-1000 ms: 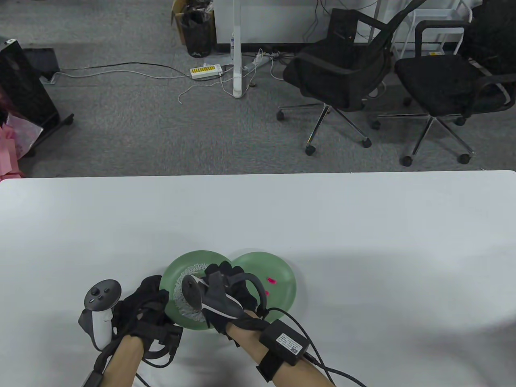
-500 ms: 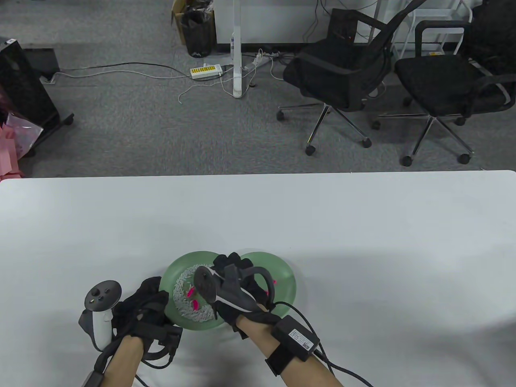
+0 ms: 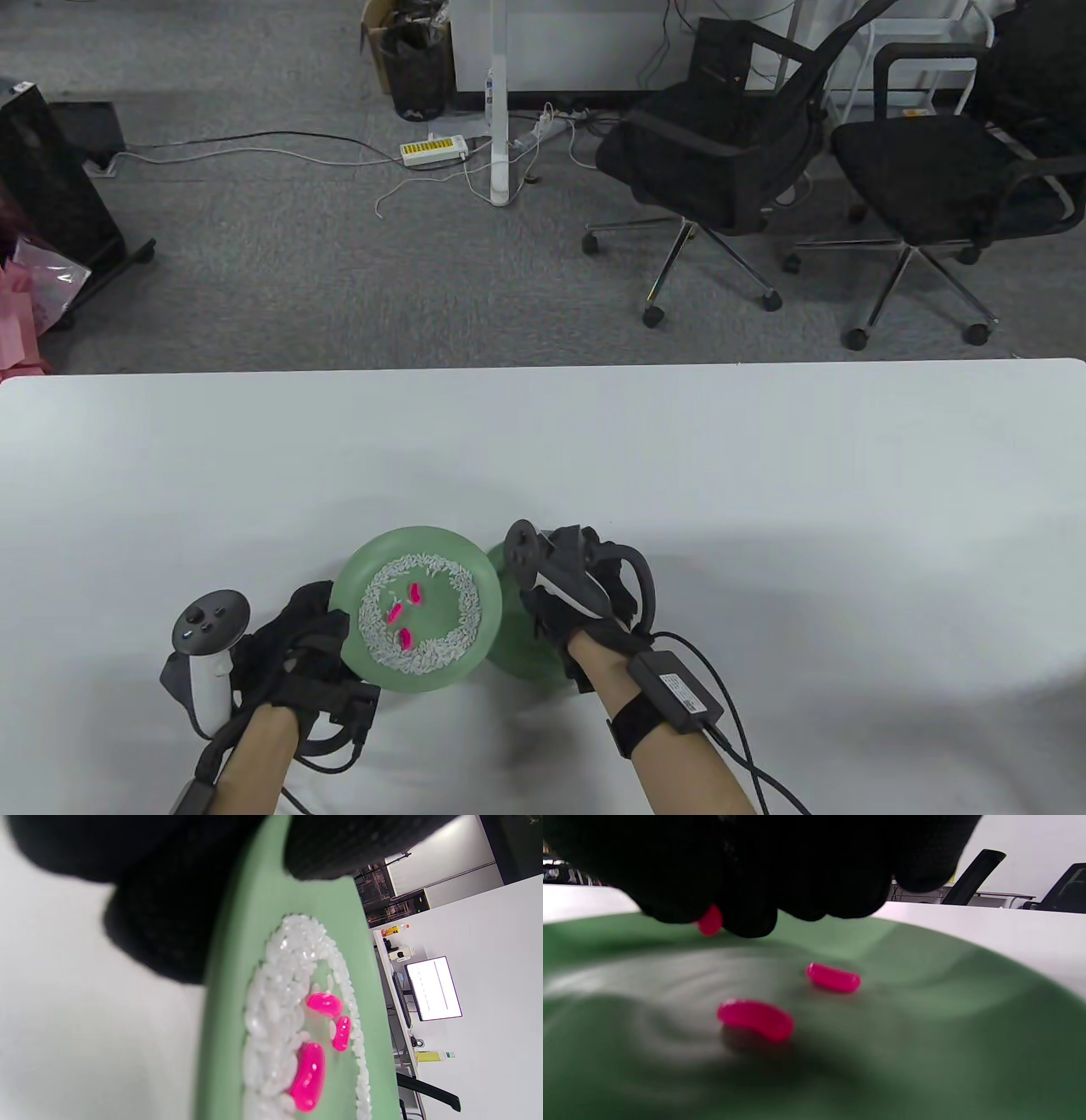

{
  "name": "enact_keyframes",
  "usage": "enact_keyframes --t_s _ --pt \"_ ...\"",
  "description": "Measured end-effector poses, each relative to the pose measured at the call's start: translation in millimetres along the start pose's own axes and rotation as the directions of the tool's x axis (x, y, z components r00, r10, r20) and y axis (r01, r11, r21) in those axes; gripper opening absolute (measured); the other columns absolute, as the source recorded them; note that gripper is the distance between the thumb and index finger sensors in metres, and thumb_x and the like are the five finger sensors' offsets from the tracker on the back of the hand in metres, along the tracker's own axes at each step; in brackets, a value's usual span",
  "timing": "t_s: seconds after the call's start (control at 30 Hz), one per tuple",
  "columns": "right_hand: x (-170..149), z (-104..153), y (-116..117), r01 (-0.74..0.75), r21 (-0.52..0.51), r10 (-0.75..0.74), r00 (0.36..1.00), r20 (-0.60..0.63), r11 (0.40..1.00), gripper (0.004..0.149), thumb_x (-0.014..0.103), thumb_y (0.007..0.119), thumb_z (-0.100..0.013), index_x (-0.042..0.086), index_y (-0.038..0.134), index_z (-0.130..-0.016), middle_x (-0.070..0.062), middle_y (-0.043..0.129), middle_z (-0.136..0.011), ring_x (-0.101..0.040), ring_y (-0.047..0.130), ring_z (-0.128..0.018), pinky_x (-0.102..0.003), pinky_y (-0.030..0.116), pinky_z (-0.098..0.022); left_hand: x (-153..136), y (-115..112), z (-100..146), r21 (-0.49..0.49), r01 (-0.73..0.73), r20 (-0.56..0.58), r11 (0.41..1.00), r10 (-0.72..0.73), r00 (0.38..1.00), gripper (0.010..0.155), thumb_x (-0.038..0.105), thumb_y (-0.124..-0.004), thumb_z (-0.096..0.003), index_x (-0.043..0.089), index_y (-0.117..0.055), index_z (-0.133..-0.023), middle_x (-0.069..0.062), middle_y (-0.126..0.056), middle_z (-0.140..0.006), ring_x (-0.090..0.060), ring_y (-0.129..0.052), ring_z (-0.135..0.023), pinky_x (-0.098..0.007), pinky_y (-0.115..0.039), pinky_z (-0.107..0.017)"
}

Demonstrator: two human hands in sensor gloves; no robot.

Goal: Pick gummy candy with hand pinch into plate

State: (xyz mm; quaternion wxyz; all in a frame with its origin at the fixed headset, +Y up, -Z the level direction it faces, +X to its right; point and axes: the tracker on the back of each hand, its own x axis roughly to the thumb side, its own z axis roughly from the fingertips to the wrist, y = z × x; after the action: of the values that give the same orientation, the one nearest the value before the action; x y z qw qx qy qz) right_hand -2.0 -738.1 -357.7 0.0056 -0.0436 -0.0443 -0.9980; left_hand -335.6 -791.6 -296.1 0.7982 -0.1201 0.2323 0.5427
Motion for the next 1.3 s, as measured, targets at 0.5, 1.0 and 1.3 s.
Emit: enact_keyframes --t_s 0.5,1.0,1.3 --pt "13.1 0.7 7.3 -0.132 0.015 0.132 0.991 0.024 0.991 0.041 0.043 0.091 -0.031 0.027 0.097 -0.068 0.005 0.09 -0.078 -0.026 0.088 -0.071 -0.052 0.071 -0.063 -4.9 3.1 -4.7 0.0 -0.001 -0.004 1.0 0.001 1.0 0.056 0.029 -0.08 -0.042 0.023 -0.075 -0.097 -0.002 -0.1 -0.077 -0.03 -0.109 -0.022 -0.031 -0.092 -0.015" --pt "45.6 35.6 -63.5 0.209 -0.088 -0.2 0.974 0.104 0.974 0.046 0.048 0.088 -0.032 0.028 0.094 -0.073 0.004 0.087 -0.082 -0.026 0.087 -0.072 -0.051 0.072 -0.063 -5.9 2.9 -7.3 0.01 -0.002 -0.003 1.0 0.002 1.0 0.056 0.029 -0.08 -0.0422 0.023 -0.075 -0.097 -0.002 -0.099 -0.078 -0.029 -0.109 -0.022 -0.031 -0.093 -0.015" --pt "117.1 50.4 -45.9 0.04 -0.033 -0.036 0.99 0.136 0.999 0.043 0.049 0.089 -0.032 0.028 0.096 -0.07 0.005 0.089 -0.08 -0.025 0.088 -0.071 -0.05 0.072 -0.062 -4.2 1.3 -2.9 0.023 0.015 -0.002 1.0 -0.015 1.0 0.056 0.029 -0.08 -0.0421 0.023 -0.075 -0.097 -0.002 -0.099 -0.078 -0.029 -0.109 -0.022 -0.031 -0.093 -0.015"
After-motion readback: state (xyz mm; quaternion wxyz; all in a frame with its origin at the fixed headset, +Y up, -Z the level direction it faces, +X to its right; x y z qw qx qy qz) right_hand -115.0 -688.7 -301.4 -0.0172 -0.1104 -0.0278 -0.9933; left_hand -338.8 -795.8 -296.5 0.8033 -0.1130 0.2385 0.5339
